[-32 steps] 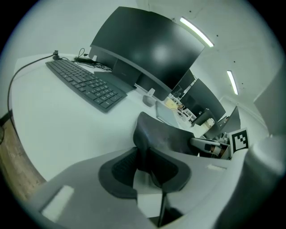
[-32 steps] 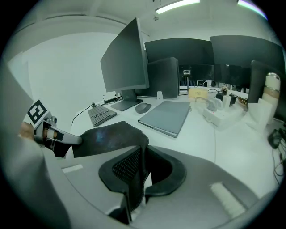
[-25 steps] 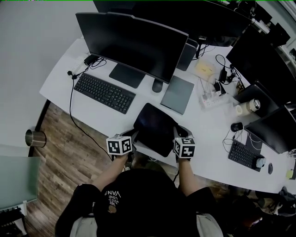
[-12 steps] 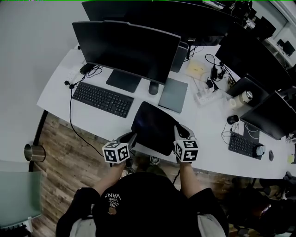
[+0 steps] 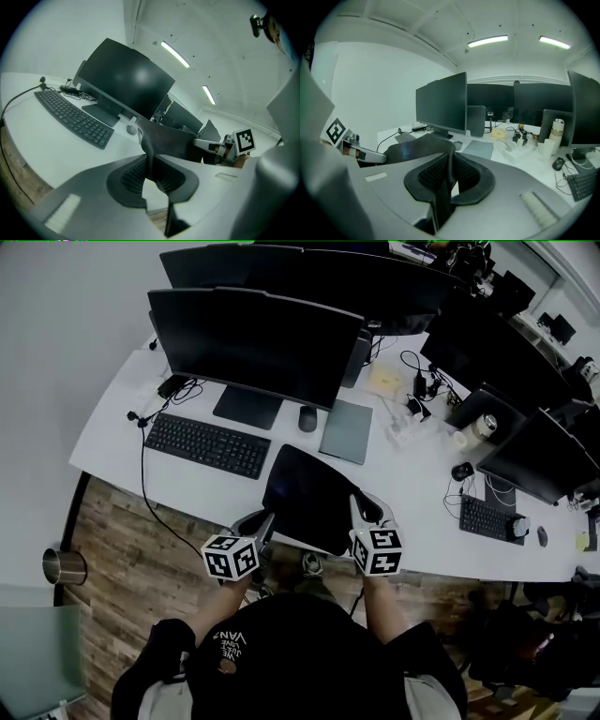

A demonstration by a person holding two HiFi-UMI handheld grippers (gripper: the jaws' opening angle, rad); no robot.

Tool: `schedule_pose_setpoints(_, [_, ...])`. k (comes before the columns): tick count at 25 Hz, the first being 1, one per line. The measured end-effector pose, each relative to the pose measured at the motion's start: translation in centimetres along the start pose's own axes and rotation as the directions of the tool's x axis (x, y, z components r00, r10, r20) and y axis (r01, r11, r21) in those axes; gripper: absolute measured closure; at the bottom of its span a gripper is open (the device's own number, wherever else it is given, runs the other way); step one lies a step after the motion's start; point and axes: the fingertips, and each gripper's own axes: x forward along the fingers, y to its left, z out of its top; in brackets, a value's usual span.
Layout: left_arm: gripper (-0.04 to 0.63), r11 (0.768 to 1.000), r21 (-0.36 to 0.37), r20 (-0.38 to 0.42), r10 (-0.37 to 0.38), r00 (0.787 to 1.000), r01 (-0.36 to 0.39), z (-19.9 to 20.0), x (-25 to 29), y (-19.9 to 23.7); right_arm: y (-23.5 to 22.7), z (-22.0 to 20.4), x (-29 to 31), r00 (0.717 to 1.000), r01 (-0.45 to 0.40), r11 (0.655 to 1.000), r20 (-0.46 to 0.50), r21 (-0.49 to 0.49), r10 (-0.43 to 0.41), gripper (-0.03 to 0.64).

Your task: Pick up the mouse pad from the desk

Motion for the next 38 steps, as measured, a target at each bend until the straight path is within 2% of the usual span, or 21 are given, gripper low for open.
schedule_pose_setpoints(17, [0.548,0.996,0.019,0.038,-0.086,0.996,0.085,0.1,-5.3,0.1,4.8,0.5,-4.0,0.999,0.041,0.999,0.037,-0.008,-0.040,0.577])
schedule_pose_setpoints(30, [0.548,0.993,0.026,0.034,-0.115,0.993,0.114,-0.5,-7.3,0.1,6.2,0.3,-5.0,0.998,0.066,0.997,0.019,-0.044,-0.065,0.580])
schedule_pose_setpoints(38, [0.548,0.993,-0.001,0.050,-0.121,0.991,0.121,-0.6,-7.1,-0.3,5.5,0.6,-4.9,0.995,0.092,0.995,0.027,-0.038,-0.091,0.580])
